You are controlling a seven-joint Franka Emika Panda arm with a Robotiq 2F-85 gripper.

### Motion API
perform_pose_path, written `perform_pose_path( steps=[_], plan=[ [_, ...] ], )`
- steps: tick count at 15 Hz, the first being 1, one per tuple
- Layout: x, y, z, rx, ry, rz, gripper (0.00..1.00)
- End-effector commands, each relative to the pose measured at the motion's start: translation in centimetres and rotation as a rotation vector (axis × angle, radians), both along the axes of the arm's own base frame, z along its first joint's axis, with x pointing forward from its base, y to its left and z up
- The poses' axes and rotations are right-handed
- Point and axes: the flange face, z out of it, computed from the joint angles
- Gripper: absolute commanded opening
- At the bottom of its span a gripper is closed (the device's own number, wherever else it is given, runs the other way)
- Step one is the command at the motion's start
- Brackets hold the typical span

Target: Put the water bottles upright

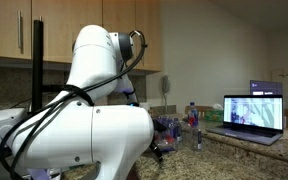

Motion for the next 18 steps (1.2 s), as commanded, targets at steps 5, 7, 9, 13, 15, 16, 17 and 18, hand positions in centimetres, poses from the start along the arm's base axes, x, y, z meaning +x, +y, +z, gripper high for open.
perform_pose_path(
  steps=[5,7,9,13,15,16,17,18],
  plan=[
    [-1.5,2.6,2.1,-0.033,-0.098,0.060,1.00],
    [-1.8,2.9,2.8,-0.023,-0.111,0.057,1.00],
    [-1.8,3.4,3.2,-0.012,-0.117,0.063,1.00],
    [-0.1,5.4,4.6,-0.014,-0.161,0.144,1.00],
    [1.3,6.7,5.3,-0.028,-0.196,0.203,1.00],
    [1.8,7.2,5.8,-0.024,-0.204,0.225,1.00],
    [2.4,7.5,5.9,-0.006,-0.199,0.236,1.00],
    [2.8,7.6,5.6,0.004,-0.192,0.246,1.00]
  ],
)
